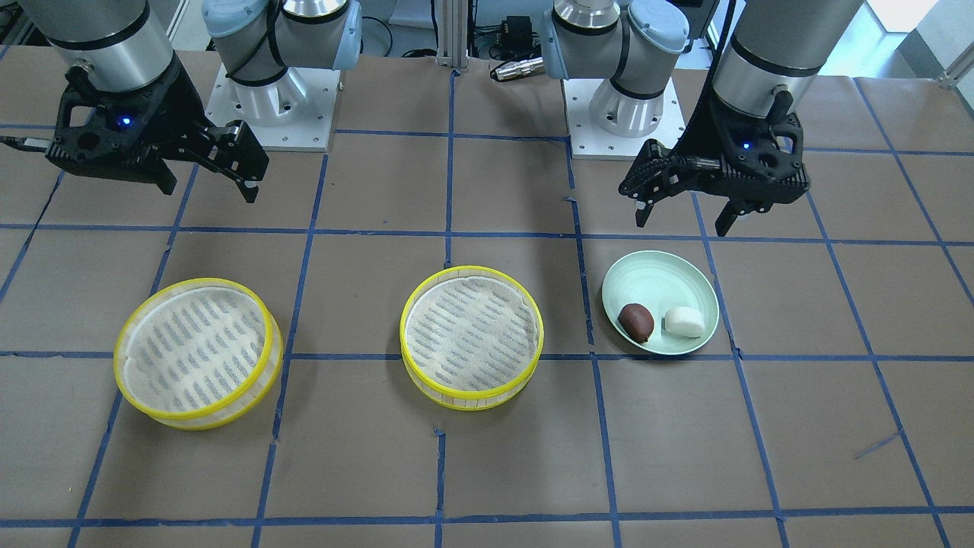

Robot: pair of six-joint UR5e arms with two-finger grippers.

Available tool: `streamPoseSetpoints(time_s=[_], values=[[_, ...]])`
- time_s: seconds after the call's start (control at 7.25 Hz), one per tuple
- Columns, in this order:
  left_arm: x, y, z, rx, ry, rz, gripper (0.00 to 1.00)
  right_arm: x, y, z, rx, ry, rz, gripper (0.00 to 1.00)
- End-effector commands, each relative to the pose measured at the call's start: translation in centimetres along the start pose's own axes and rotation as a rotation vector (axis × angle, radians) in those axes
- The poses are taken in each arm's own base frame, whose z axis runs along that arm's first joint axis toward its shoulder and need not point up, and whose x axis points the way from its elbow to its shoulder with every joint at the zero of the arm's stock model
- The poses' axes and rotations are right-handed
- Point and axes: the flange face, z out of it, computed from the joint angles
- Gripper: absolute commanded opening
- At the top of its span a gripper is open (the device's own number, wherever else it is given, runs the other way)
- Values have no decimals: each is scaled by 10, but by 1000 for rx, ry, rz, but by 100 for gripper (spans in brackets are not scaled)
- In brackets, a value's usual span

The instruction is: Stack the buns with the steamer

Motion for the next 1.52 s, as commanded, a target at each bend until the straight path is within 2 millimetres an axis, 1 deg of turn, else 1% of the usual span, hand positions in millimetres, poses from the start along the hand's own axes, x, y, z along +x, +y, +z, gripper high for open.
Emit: streamPoseSetpoints(time_s=[0.0,0.14,0.28,0.41,0.55,0.69,0.83,0.97,1.1,1.24,1.38], values=[[-8,2,3,-5,-3,40,100,1,-1,1,-2,6,-1,100],[-10,3,3,-6,-3,31,100,4,-4,1,10,1,-15,100],[-11,3,3,-6,-3,28,100,20,-9,2,-3,-5,8,100],[-12,3,6,-12,-2,24,100,44,-17,1,-3,-10,46,100],[-11,3,6,-6,-2,20,100,60,-27,2,-6,-9,68,100],[-11,4,6,-5,-2,22,100,81,-38,12,-27,1,92,100],[-16,3,5,0,-4,32,100,105,-50,33,-57,-7,7,100],[-49,3,13,-18,-7,38,100,131,-68,60,-95,-23,-83,100],[-88,5,34,-54,2,4,100,155,-81,78,-111,-30,-84,100],[-112,2,61,-66,0,-12,100,172,-99,102,-89,-30,-122,100],[-125,-9,90,-57,-8,8,100,183,-119,139,-85,-29,-141,99]])
